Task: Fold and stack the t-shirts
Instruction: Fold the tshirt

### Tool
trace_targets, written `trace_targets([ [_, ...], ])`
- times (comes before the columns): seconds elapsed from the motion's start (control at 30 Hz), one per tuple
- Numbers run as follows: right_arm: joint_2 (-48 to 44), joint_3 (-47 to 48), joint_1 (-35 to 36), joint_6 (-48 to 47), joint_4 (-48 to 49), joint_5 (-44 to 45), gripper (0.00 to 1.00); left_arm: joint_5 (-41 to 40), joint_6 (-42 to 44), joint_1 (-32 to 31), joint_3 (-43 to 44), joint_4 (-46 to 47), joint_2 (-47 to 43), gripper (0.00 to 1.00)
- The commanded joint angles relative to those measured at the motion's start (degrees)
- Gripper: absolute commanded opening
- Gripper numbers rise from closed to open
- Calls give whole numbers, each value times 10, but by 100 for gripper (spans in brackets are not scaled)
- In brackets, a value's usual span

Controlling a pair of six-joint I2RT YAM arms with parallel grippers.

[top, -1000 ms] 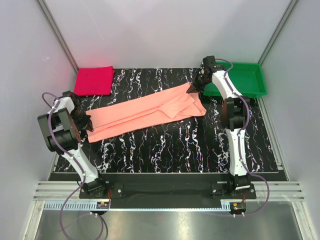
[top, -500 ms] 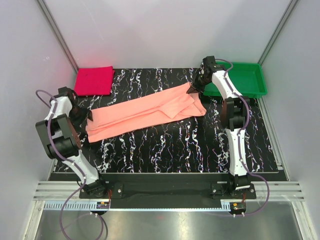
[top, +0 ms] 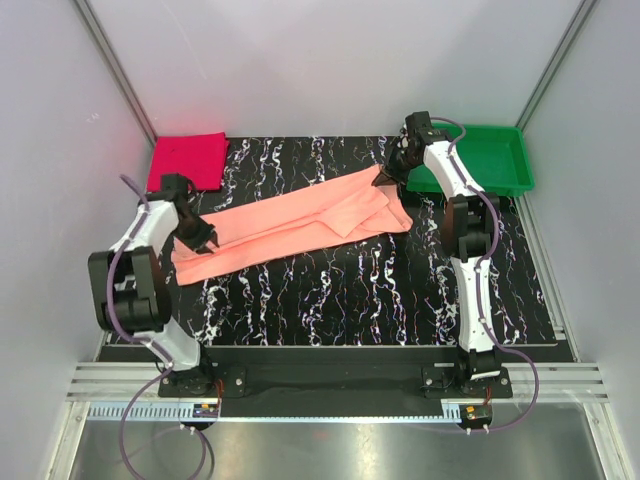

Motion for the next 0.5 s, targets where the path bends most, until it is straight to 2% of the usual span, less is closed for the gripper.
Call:
trace_targets([
  [0.0, -8, 34, 6, 10, 19, -25, 2, 35, 9, -20, -4, 34, 50, 27],
  [0.17, 4, 53, 15, 15, 17, -30, 2, 9, 13, -23, -2, 34, 81, 27],
  [0.47, 26, 65, 19, 25, 30, -34, 3, 5, 15, -23, -37, 42, 75, 26],
])
